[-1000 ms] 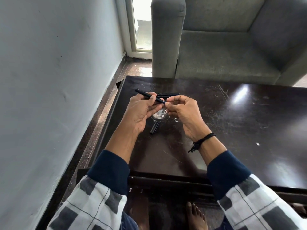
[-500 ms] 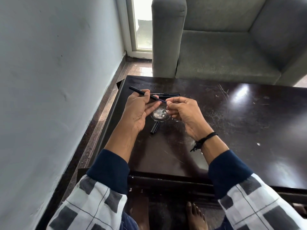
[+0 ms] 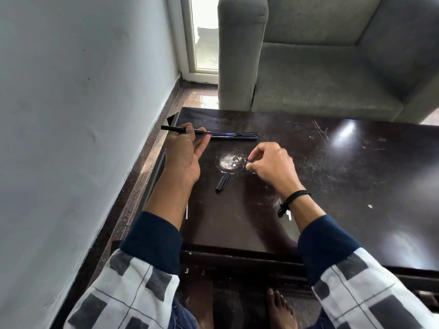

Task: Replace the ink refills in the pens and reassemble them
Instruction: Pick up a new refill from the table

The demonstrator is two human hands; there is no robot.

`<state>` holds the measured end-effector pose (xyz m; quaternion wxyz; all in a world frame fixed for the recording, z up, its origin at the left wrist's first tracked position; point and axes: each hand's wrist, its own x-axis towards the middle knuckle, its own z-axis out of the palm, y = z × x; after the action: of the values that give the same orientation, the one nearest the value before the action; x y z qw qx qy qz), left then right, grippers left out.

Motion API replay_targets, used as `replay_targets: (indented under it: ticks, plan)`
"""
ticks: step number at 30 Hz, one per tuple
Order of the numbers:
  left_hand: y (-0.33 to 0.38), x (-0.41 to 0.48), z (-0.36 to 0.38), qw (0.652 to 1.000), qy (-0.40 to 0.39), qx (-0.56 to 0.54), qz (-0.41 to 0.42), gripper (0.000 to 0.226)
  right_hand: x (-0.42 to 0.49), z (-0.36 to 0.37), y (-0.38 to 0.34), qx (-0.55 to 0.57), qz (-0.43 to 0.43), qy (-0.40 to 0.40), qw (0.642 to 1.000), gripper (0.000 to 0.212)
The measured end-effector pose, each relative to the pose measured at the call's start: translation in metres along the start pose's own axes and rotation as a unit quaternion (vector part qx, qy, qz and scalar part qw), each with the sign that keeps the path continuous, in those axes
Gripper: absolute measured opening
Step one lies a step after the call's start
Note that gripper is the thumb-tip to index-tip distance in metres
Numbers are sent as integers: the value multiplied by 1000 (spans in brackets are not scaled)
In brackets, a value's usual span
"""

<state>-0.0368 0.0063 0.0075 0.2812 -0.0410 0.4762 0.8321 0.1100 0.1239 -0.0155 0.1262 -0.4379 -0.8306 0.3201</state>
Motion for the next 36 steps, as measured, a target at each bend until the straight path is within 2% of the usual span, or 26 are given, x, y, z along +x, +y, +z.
replay_targets:
  ticks: [6,11,14,16,18,20,24,26,30,36]
  plan:
    - [-3,-3,2,1000,-10,12,-5,11,1,14,1,-72,5,-65,995,13]
    - [-4,-6,3,1000,-16,19,-7,11,2,15,3,-71,4,-75,995,12]
    - [-5,-5,3,999,-17,25,-10,10,2,11,3,-29,5,-51,998,10]
    - [-6,-5,3,999,-16,25,-14,10,3,7,-1,59,10,-25,998,11]
    - [-8,-6,4,999,-22,17,-26,10,2,3,-8,225,21,-36,973,14]
    - [-11,-7,5,998,-29,-3,-47,9,0,1,-13,367,36,-65,927,18]
    - [-19,-11,10,995,-38,-42,-86,10,-4,3,-21,546,98,-101,826,12]
    - [-21,-13,11,993,-42,-57,-94,10,-6,5,-21,595,136,-108,785,8]
    - [-23,-18,12,991,-56,-64,-105,8,-7,7,-19,634,150,-99,753,9]
    - [-23,-19,12,989,-67,-67,-112,6,-6,5,-19,631,141,-91,758,11]
